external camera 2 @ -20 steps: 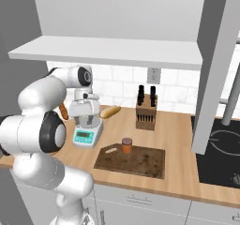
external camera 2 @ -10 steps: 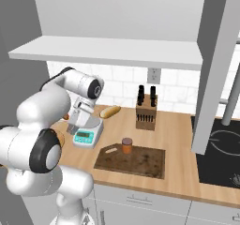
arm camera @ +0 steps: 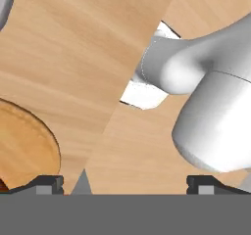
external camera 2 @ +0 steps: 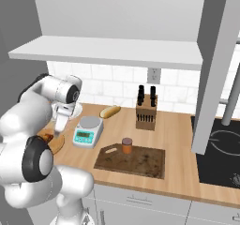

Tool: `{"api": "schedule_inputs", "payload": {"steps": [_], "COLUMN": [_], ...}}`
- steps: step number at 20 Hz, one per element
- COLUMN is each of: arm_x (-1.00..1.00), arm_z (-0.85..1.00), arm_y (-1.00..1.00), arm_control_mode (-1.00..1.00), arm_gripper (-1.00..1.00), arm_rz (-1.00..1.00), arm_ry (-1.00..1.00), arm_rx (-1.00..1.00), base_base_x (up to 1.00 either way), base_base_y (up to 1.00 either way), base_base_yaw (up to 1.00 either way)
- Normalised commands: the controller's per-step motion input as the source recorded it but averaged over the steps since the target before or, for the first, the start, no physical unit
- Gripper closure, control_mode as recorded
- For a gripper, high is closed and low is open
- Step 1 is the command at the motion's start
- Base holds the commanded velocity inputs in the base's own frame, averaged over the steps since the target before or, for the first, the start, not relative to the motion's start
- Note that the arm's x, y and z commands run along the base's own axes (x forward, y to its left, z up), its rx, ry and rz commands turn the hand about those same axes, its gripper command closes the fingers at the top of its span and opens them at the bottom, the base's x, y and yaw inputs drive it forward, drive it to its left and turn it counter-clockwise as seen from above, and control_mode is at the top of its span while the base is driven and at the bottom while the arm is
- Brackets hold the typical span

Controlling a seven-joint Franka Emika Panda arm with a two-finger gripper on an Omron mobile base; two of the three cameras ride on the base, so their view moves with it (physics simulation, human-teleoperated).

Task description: From the different types of pastries on the counter, select a croissant and place it on the cutting board. Then retrieve a jar of jam from the cabinet and place it alongside the croissant on the cutting board.

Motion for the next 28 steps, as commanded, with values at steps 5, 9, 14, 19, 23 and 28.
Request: {"api": "schedule_inputs", "payload": {"steps": [5, 9, 14, 19, 23, 28], "arm_x": [0.95, 1.00, 0.27, -0.29, -0.38, -0.10], "arm_z": [-0.40, -0.31, -0.10, -0.01, -0.15, -0.23], "arm_y": [0.51, 0.37, 0.46, 0.32, 0.12, 0.36], "arm_control_mode": [-1.00, -1.00, -1.00, -1.00, -1.00, -1.00], "arm_gripper": [-1.00, -1.00, -1.00, -1.00, -1.00, -1.00], "arm_rz": [0.29, 0.39, 0.34, 0.12, 0.01, -0.02], "arm_ry": [-0.08, 0.00, 0.00, 0.00, 0.00, -0.01], "arm_rx": [0.00, 0.00, 0.00, 0.00, 0.01, 0.00], "base_base_x": [0.00, 0.00, 0.00, 0.00, 0.00, 0.00], "base_base_y": [0.00, 0.00, 0.00, 0.00, 0.00, 0.00], "base_base_yaw": [0.00, 0.00, 0.00, 0.00, 0.00, 0.00]}}
